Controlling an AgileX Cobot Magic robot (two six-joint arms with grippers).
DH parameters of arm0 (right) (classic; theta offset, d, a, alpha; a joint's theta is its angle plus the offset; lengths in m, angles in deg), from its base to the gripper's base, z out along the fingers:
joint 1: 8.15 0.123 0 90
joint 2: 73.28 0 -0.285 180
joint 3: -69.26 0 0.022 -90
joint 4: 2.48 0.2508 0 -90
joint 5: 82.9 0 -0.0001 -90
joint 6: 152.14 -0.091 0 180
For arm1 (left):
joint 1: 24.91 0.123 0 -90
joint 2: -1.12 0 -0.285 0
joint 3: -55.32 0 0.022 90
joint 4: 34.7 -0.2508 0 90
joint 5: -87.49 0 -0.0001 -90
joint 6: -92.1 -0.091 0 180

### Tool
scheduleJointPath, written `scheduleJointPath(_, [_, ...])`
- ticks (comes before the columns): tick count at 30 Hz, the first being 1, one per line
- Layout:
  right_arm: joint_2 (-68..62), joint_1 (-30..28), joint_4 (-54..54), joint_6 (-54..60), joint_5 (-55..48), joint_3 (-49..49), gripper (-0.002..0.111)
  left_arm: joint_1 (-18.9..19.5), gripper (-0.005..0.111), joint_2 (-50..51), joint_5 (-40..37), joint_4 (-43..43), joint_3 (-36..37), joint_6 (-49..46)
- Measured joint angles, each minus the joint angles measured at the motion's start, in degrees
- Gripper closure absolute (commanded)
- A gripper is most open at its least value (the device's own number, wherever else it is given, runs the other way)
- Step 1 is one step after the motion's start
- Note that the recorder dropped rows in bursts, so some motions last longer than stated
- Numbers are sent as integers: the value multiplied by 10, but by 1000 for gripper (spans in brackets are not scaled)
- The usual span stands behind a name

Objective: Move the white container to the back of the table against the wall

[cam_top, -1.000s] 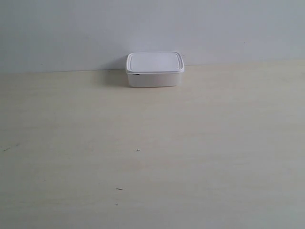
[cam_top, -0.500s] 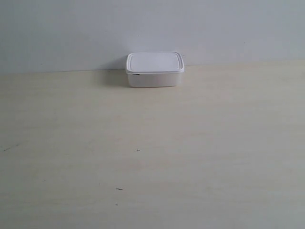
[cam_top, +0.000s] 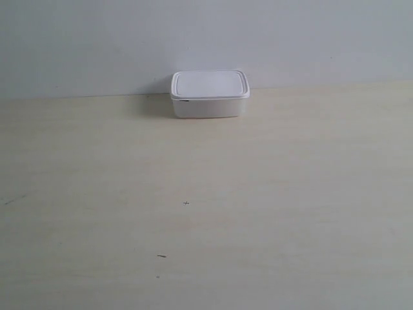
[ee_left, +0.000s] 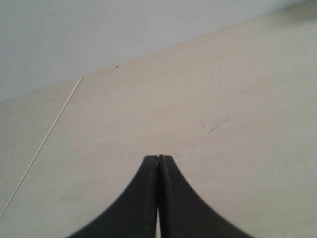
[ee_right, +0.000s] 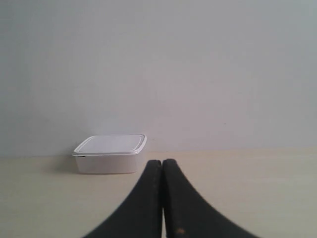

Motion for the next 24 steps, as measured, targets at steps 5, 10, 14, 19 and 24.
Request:
scheduleJointPath(5, [0,0,-16,-1,2,0,108,-2,107,0,0,8,0,0])
scheduleJointPath(10, [0,0,-77,49,9,0,108,-2,107,0,-1,59,0,0])
scheduleJointPath(14, [0,0,-94,68,11,0,108,-2,107,0,-1,75,0,0])
scheduleJointPath(19, [0,0,-73,82,10,0,108,-2,107,0,-3,77,0,0])
scheduleJointPath(24, [0,0,18,142,3,0,108,-2,107,0,-3,77,0,0])
